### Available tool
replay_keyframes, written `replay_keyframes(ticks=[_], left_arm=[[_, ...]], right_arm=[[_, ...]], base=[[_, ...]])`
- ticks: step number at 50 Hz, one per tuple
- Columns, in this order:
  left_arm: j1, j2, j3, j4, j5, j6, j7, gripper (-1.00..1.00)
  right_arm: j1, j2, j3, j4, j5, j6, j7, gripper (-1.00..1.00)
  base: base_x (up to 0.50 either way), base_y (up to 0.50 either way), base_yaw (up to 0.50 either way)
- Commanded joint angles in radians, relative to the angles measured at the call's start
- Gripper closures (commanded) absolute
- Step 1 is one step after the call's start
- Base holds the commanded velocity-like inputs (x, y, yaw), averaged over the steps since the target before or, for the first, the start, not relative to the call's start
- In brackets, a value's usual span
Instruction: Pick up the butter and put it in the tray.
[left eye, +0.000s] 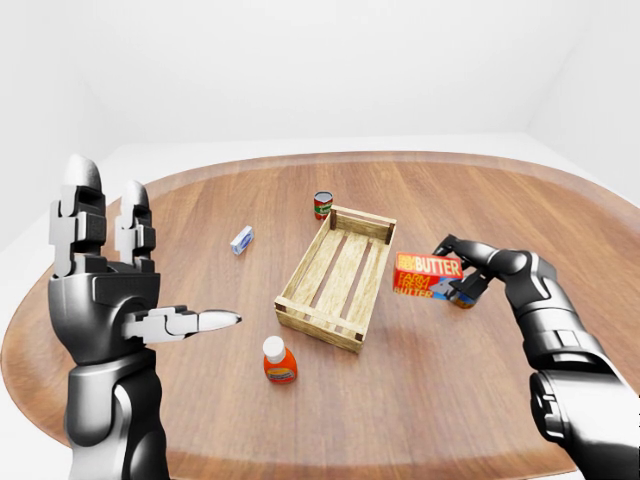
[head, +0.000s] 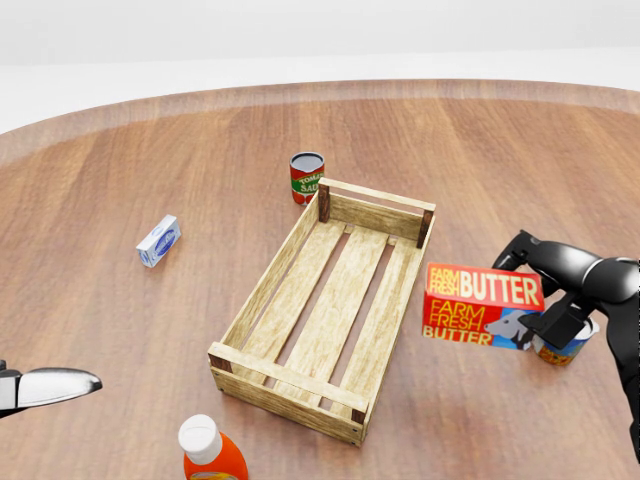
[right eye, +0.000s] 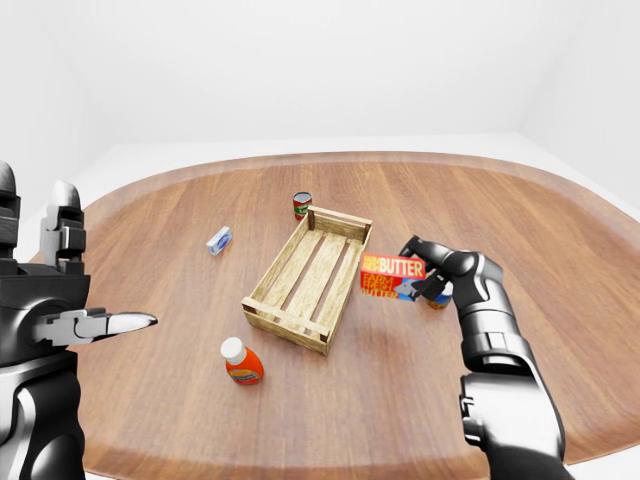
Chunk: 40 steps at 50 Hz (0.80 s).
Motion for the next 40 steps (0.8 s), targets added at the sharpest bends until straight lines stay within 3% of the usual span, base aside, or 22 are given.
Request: replay_keyframes(ticks=[1, 40], left_arm=[[-0.005, 0.004, 0.008, -0.004, -0.007, 0.000, 0.003, -1.00], [-0.001, 0.005, 0.012, -0.009, -0.014, 0.000, 0.002, -1.00]], right_arm=[[-0.082, 0.022, -0.020, 0.058, 0.063, 0.000, -0.007, 1.00], [-0.347, 0.221, 0.060, 0.339, 0.150, 0.000, -0.162, 1.00]], base=[[0.00, 0.00, 0.00], [0.00, 0.00, 0.00]])
